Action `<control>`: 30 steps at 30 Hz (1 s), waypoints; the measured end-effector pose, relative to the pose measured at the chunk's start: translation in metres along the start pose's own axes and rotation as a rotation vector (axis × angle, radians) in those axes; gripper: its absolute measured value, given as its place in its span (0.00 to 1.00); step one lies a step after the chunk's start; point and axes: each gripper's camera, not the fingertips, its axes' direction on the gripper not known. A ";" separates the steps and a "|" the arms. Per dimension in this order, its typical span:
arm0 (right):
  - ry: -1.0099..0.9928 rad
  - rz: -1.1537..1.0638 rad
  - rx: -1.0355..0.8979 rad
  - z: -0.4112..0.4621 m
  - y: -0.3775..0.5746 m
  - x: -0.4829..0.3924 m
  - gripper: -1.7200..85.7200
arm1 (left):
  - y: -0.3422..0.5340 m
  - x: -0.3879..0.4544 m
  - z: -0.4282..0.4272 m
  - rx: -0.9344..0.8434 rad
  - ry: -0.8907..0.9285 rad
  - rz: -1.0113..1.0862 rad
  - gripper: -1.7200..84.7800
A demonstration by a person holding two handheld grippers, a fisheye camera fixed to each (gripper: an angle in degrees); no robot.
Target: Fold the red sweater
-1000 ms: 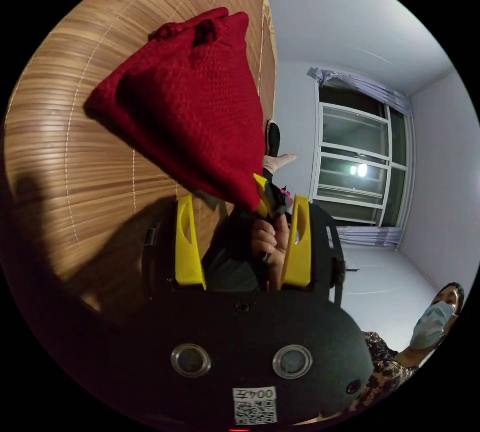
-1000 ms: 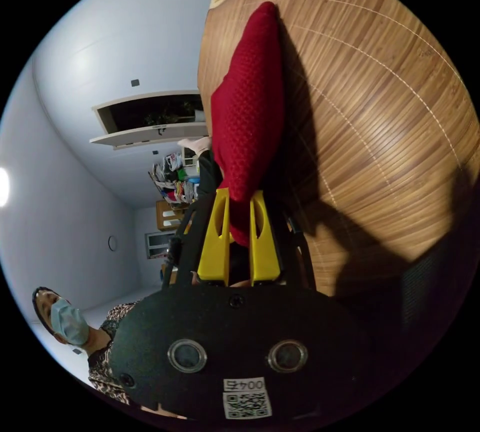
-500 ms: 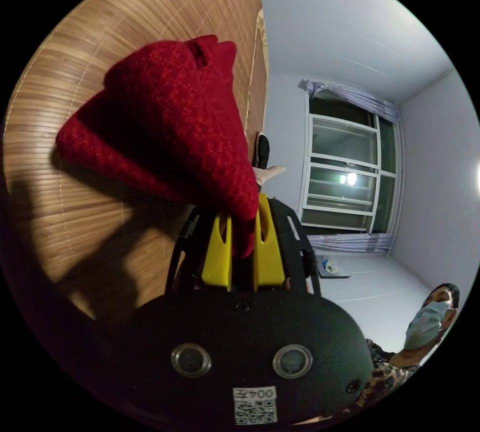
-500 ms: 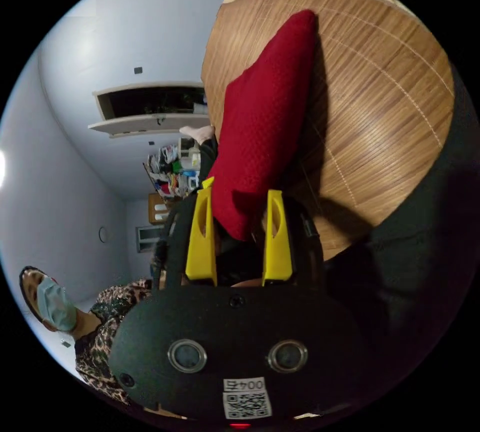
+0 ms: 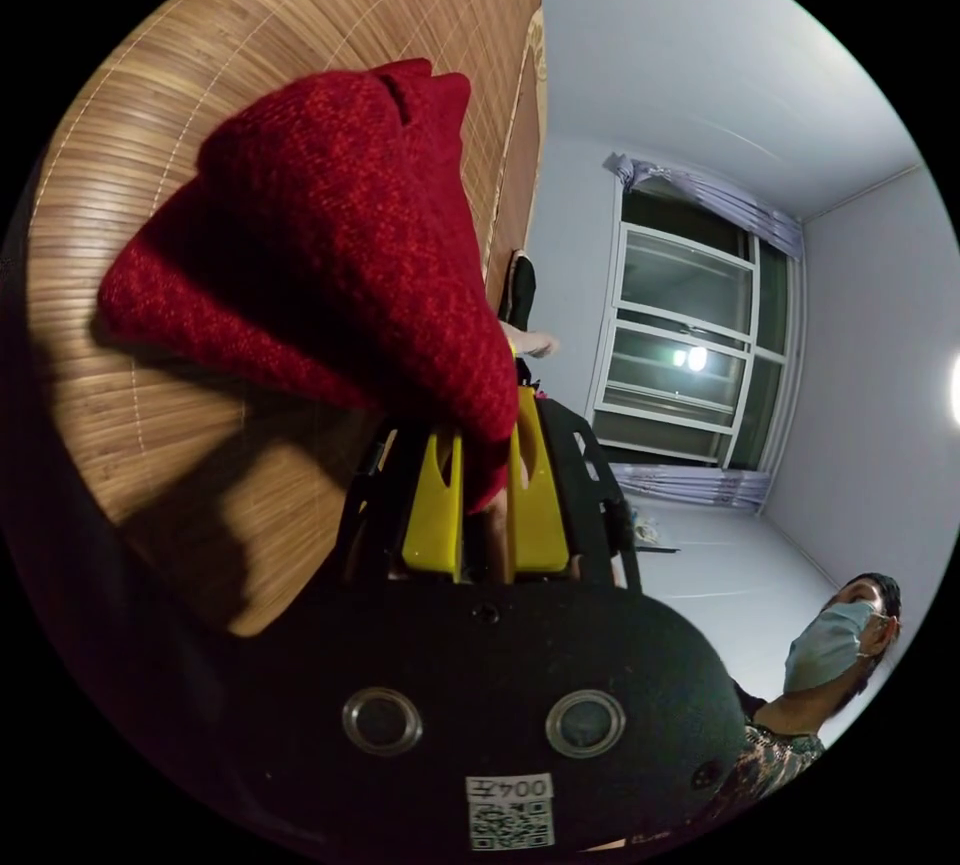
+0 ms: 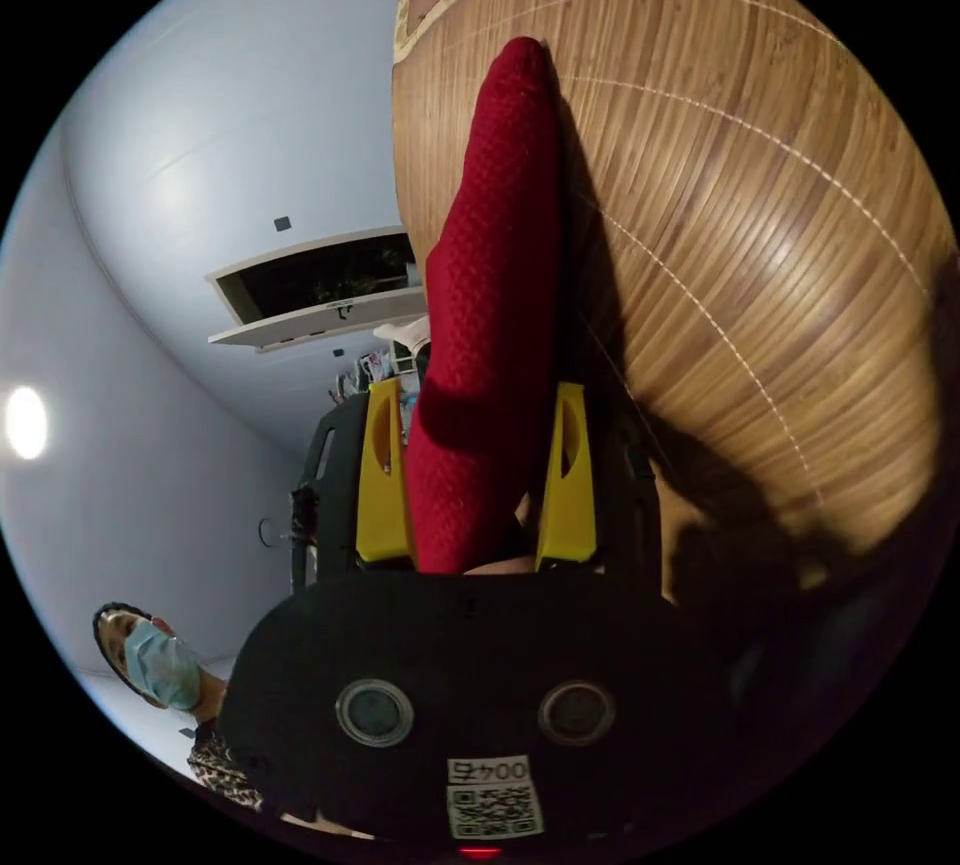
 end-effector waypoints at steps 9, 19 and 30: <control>-0.044 -0.010 -0.008 -0.014 0.024 0.005 0.18 | 0.016 0.008 0.008 -0.022 -0.044 0.062 0.11; 0.392 -0.421 0.075 -0.088 0.122 -0.160 0.15 | 0.060 0.127 0.063 -0.208 -0.087 0.435 0.11; 0.727 -0.475 0.431 -0.313 0.378 -0.241 0.15 | 0.191 0.209 0.231 -0.839 0.143 0.674 0.14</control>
